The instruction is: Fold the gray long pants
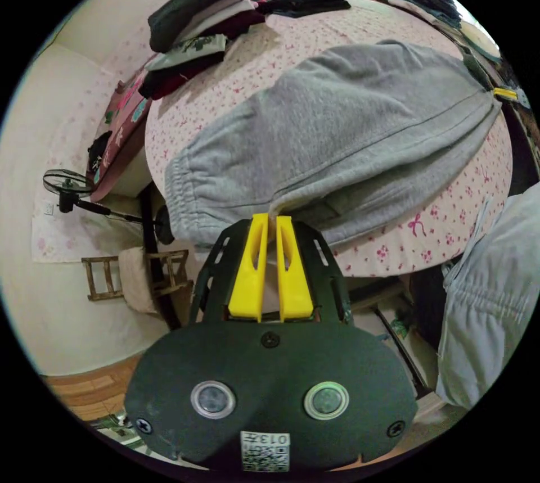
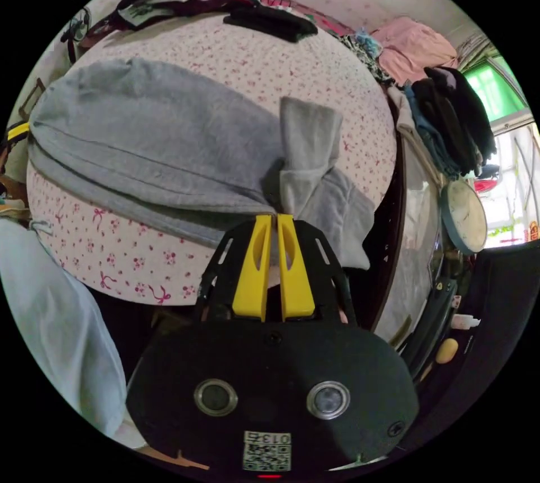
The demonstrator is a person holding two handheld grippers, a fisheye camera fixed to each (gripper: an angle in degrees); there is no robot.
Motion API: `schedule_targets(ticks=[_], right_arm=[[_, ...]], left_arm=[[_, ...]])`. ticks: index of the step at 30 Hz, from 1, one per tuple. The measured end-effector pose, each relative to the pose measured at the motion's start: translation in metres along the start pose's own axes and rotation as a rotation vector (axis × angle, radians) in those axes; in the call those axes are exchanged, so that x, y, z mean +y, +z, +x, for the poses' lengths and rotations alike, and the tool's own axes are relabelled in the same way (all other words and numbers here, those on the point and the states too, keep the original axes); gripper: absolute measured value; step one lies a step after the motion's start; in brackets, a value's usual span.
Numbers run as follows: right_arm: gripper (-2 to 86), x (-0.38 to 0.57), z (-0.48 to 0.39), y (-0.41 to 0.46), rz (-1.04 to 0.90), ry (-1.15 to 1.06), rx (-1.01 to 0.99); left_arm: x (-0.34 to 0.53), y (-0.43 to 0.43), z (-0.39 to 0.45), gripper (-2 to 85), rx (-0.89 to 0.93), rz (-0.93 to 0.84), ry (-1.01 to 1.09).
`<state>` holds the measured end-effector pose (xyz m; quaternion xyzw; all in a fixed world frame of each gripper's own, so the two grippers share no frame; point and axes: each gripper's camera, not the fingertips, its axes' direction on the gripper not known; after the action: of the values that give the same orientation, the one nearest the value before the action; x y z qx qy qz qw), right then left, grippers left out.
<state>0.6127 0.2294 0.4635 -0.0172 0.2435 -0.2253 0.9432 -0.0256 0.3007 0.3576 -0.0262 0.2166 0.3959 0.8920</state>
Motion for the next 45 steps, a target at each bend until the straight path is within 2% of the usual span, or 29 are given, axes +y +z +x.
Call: schedule_targets(ticks=[5,11,15,21,27,33,37,41,45], right_arm=[[2.0,0.025,0.002,0.013,-0.016,0.042,-0.054],[2.1,0.075,0.007,-0.008,0.117,0.089,-0.048],[2.2,0.099,0.001,0.025,0.021,0.102,-0.086],[2.3,0.133,0.009,0.015,0.080,0.141,-0.092],[3.1,0.167,0.003,0.042,0.049,0.141,-0.084],[5.6,0.199,0.014,0.035,0.032,0.134,-0.118],[7.0,0.224,0.030,0.019,0.124,0.207,-0.096],[10.0,0.222,0.026,0.020,0.206,0.155,-0.053],[11.7,0.201,0.020,0.051,0.133,0.076,-0.106]], left_arm=[[0.002,0.005,0.005,1.0,0.008,-0.020,0.006],[0.032,-0.037,0.018,1.0,-0.032,0.065,0.054],[0.045,-0.014,0.031,1.0,-0.004,0.014,0.061],[0.054,-0.014,0.045,1.0,-0.025,0.022,0.078],[0.066,0.002,0.056,1.2,0.047,0.021,0.011],[0.071,0.000,0.083,1.6,-0.064,-0.005,0.033],[0.091,-0.044,0.084,2.3,-0.047,0.125,-0.111],[0.054,-0.059,0.139,6.4,0.055,0.197,0.079],[0.002,-0.045,0.203,8.4,0.170,0.202,0.284]])
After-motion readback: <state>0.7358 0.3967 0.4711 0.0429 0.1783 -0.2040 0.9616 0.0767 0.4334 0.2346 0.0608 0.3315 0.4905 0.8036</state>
